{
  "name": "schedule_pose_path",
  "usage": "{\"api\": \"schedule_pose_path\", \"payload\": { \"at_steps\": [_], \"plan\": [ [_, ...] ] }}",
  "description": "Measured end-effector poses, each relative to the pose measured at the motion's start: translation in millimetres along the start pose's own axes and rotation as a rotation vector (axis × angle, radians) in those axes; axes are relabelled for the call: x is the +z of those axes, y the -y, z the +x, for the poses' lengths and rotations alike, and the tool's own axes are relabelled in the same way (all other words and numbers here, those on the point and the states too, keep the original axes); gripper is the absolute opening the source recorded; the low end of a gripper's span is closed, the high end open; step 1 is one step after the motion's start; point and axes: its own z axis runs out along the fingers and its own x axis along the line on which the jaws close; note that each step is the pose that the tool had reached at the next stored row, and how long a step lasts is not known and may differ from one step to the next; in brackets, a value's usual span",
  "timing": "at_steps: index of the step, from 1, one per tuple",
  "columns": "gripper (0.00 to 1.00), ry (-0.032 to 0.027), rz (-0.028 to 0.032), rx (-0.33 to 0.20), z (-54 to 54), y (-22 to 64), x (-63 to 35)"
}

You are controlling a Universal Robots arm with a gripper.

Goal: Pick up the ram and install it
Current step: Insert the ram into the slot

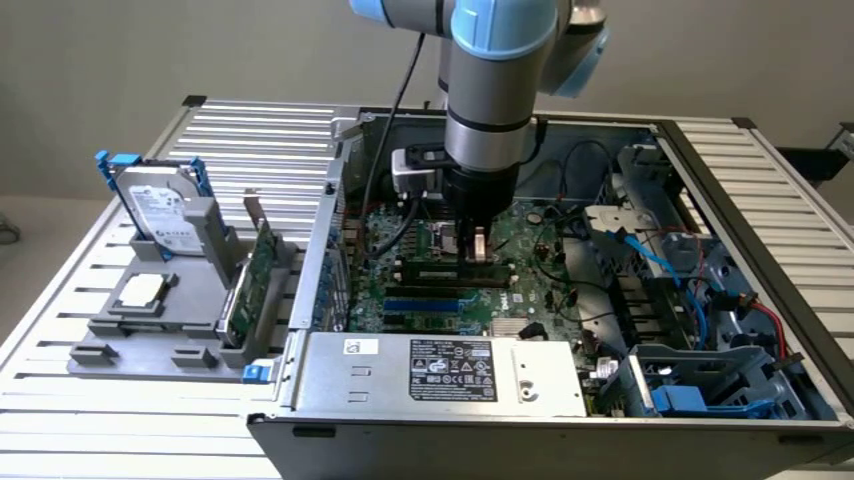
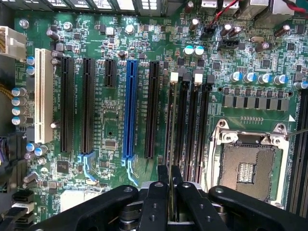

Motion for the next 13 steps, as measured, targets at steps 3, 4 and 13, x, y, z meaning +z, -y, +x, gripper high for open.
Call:
{"api": "schedule_pose_path", "payload": {
  "at_steps": [3, 4, 13],
  "plan": [
    [0.14, 0.0000, -0.0006, 0.000, 0.0, 0.0, 0.4],
    [0.15, 0.0000, -0.0012, 0.000, 0.0, 0.0, 0.4],
    [0.40, 0.0007, -0.0096, 0.000, 0.5, 0.2, -17.1]
  ]
}}
